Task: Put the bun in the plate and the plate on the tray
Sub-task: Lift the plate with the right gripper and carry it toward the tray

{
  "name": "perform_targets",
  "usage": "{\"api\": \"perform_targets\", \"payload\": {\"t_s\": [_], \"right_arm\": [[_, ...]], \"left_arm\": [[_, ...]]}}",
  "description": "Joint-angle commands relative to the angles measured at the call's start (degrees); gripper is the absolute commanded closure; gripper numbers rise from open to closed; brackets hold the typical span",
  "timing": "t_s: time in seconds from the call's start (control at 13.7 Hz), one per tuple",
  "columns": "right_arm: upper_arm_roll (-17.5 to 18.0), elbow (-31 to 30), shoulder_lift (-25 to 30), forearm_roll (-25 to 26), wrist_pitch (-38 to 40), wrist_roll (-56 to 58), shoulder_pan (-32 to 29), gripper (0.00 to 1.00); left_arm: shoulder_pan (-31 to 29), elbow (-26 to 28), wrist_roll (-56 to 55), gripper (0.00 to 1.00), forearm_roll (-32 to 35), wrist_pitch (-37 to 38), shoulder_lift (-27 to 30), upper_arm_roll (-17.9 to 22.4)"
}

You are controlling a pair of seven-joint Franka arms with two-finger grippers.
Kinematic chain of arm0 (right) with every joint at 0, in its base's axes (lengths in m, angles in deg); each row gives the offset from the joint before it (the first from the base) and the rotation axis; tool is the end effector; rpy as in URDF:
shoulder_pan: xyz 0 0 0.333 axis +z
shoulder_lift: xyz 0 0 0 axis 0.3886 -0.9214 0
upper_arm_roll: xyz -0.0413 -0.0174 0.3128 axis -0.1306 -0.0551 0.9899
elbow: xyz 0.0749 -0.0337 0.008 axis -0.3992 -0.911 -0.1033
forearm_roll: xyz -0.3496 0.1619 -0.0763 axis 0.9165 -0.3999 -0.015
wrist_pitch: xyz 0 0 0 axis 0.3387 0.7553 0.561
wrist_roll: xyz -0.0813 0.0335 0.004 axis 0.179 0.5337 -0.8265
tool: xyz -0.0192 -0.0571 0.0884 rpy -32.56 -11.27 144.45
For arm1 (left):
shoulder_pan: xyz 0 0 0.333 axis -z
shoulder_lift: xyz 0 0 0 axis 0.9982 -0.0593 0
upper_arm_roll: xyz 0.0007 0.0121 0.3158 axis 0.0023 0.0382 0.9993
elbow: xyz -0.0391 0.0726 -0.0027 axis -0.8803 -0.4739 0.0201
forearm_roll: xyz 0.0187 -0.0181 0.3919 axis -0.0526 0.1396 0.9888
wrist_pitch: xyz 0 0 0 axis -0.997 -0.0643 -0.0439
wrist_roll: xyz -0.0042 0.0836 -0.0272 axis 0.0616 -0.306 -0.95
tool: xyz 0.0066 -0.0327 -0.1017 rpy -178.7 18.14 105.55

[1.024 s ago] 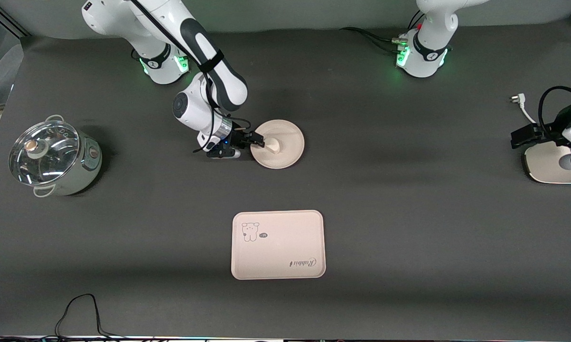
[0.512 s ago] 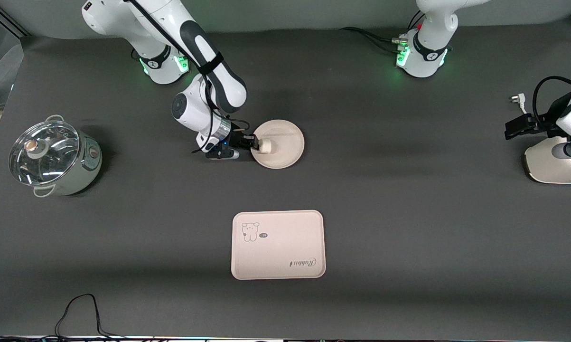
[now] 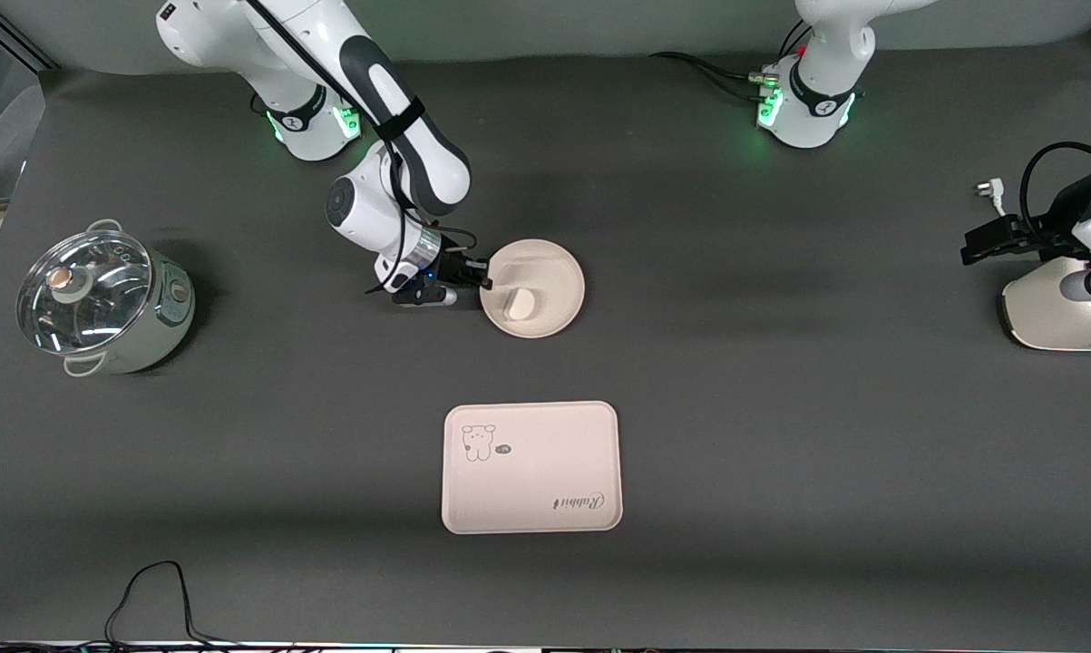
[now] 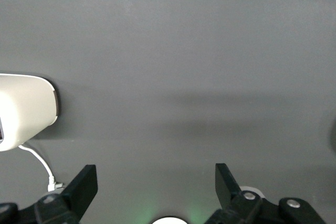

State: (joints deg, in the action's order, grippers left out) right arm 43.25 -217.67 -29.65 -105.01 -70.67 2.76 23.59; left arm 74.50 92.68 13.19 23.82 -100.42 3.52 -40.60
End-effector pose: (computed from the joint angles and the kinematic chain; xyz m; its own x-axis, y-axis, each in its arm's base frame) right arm 0.3883 0.3015 0.1664 0.9830 -0.1612 -0.0875 -0.1834 -0.8752 -0.4476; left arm 0.5399 0.0275 0.5615 0.9910 0.0364 -0.1285 0.0389 -0.9991 0.0172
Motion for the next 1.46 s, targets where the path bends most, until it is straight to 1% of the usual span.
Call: {"api": "perform_targets", "payload": {"t_s": [0.0, 0.22, 0.44, 0.51, 0.59, 0.66, 0.73, 0.8, 0.88, 0.95, 1.02, 1.17, 1.32, 1.39], "right_arm": [[-0.6, -0.1, 2.2, -1.3, 0.1, 1.4, -0.1, 1.0], [-2.3, 0.0, 3.6, -0.6, 0.8, 1.4, -0.1, 1.0], [-4.3, 0.1, 5.7, 1.4, 3.4, 0.6, -0.1, 1.0], [-5.6, 0.1, 6.3, 3.1, 4.7, 0.3, -0.1, 1.0], [-7.1, 0.2, 7.1, 6.1, 6.7, -2.0, -0.1, 1.0], [-9.0, 1.0, 7.8, 11.9, 9.9, -6.0, -0.1, 1.0], [-11.4, 2.4, 8.8, 19.5, 13.6, -11.9, 0.1, 1.0], [-13.2, 4.2, 9.9, 26.7, 17.1, -17.0, 0.0, 1.0], [-15.2, 7.0, 10.5, 31.7, 21.5, -20.1, 0.0, 1.0], [-17.4, 10.5, 10.5, 34.2, 26.7, -21.3, 0.0, 1.0], [-19.6, 14.5, 10.2, 34.7, 32.2, -22.0, 0.0, 1.0], [-23.0, 21.3, 9.3, 35.9, 39.4, -22.4, -0.1, 1.0], [-24.3, 28.7, 6.8, 37.2, 43.7, -24.7, -0.6, 1.0], [-24.4, 33.3, 3.9, 37.1, 45.5, -25.5, -1.5, 1.0]], "left_arm": [[0.1, 0.6, 1.0, 0.0, -1.1, 0.3, 1.4, 0.4], [-1.3, 0.7, 1.0, 0.0, -1.2, -0.8, 0.7, 0.5], [-1.4, 0.7, 1.0, 0.0, -1.2, -1.1, 0.8, 0.5], [-1.7, 0.6, 1.1, 0.0, -1.1, -0.9, 0.9, 0.5], [-1.9, 0.3, 1.1, 0.0, -1.0, -0.6, 1.0, 0.5], [-1.8, -0.1, 1.1, 0.0, -0.7, -0.1, 1.0, 0.5], [-1.8, -0.2, 1.2, 0.0, -0.5, 0.3, 1.2, 0.5], [-1.8, -0.2, 1.1, 0.0, -0.5, 1.2, 1.4, 0.5], [-1.8, -0.4, 1.1, 0.0, -0.5, 2.3, 1.4, 0.5], [-1.6, -0.4, 1.1, 0.0, -0.5, 3.3, 1.5, 0.3], [-1.5, -0.3, 1.1, 0.0, -0.5, 3.6, 1.4, 0.3], [-1.3, -0.1, 1.1, 0.0, -0.4, 2.9, 0.9, 0.2], [-1.0, -0.2, 1.2, 0.0, -0.6, 1.8, 0.3, 0.1], [-1.0, -0.2, 1.2, 0.0, -0.6, 0.8, 0.1, 0.1]]}}
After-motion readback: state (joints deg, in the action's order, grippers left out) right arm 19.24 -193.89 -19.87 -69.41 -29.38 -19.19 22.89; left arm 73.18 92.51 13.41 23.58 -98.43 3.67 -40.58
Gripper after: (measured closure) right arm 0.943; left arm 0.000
